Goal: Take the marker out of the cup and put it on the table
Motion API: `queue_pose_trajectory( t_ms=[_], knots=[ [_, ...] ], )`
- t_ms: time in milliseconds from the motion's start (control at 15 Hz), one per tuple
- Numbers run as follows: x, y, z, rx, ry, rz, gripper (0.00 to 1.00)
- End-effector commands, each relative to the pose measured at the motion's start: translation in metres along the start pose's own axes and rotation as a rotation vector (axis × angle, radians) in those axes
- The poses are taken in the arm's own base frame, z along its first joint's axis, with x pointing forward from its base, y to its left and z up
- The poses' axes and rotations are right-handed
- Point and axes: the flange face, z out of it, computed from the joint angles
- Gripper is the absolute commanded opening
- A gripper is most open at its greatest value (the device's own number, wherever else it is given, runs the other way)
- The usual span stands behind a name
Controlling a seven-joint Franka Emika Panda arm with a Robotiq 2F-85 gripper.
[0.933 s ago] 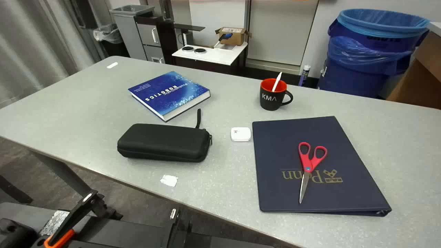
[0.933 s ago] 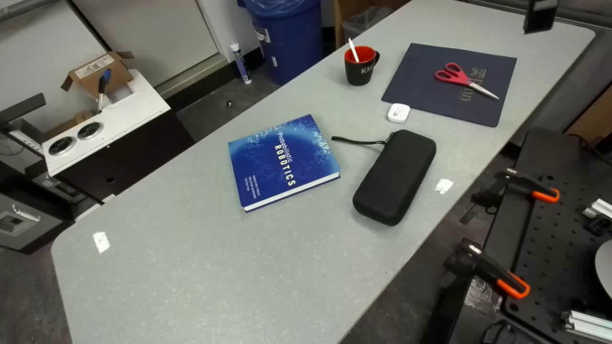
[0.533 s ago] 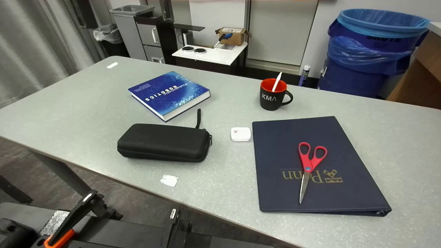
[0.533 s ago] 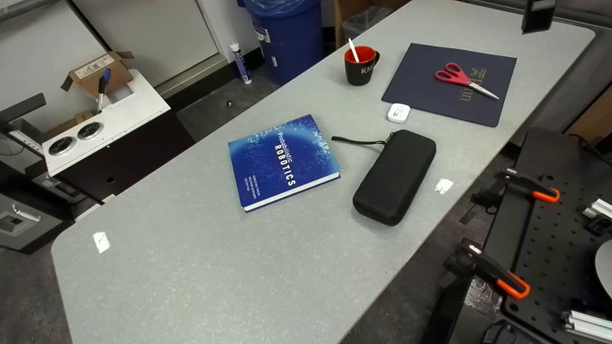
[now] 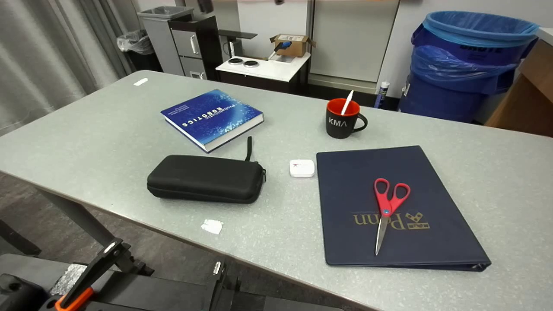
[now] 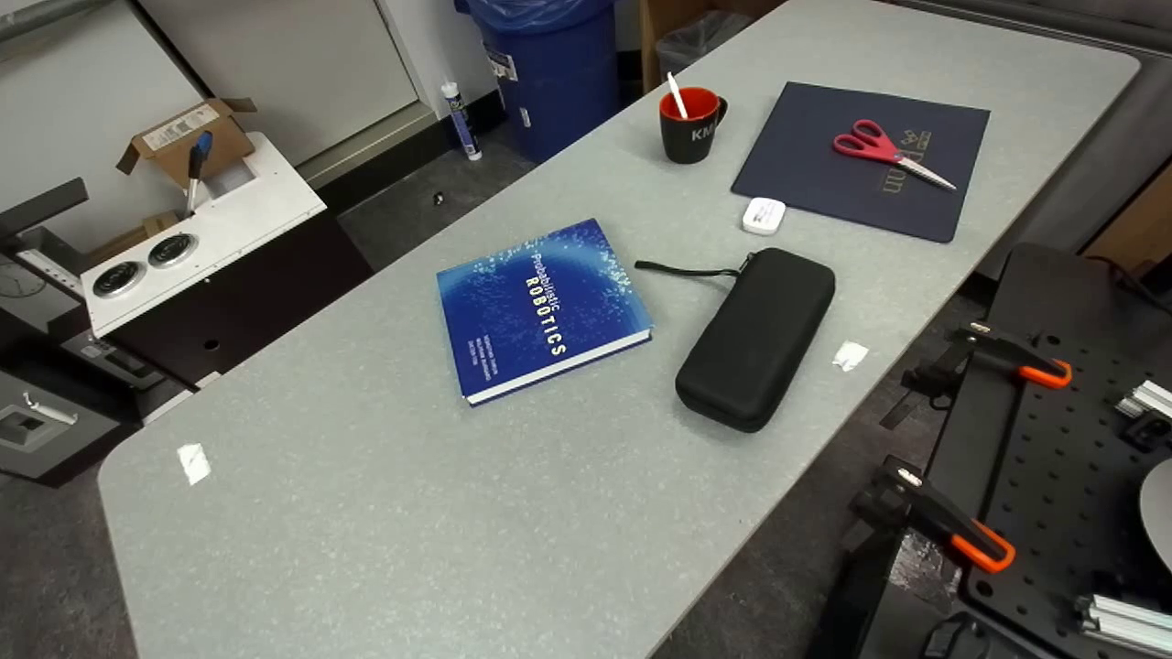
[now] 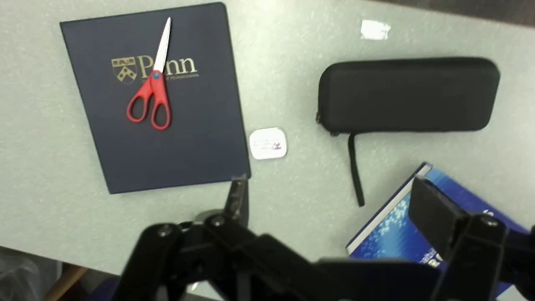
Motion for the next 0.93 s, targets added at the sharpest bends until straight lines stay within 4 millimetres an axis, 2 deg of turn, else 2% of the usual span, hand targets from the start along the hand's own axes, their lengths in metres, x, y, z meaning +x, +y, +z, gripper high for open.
queue_pose_trajectory(
  t_ms=[0,133,200,467,533,600,733,867],
  knots=[
    [0.037,0.041,-0.002,-0.045,0.025,0.146,1.0],
    [0.034,0.047,-0.009,-0.019,0.007,0.174,1.0],
    [0.028,0.039,-0.001,-0.013,0.02,0.132,1.0],
    [0.032,0.045,-0.004,-0.015,0.022,0.151,1.0],
    [0.046,0.042,0.001,-0.048,0.073,0.191,1.0],
    [0.059,0.042,0.011,-0.053,0.093,0.231,1.0],
    [0.091,0.05,0.05,-0.061,0.113,0.267,1.0],
    [0.114,0.054,0.081,-0.073,0.14,0.332,1.0]
  ],
)
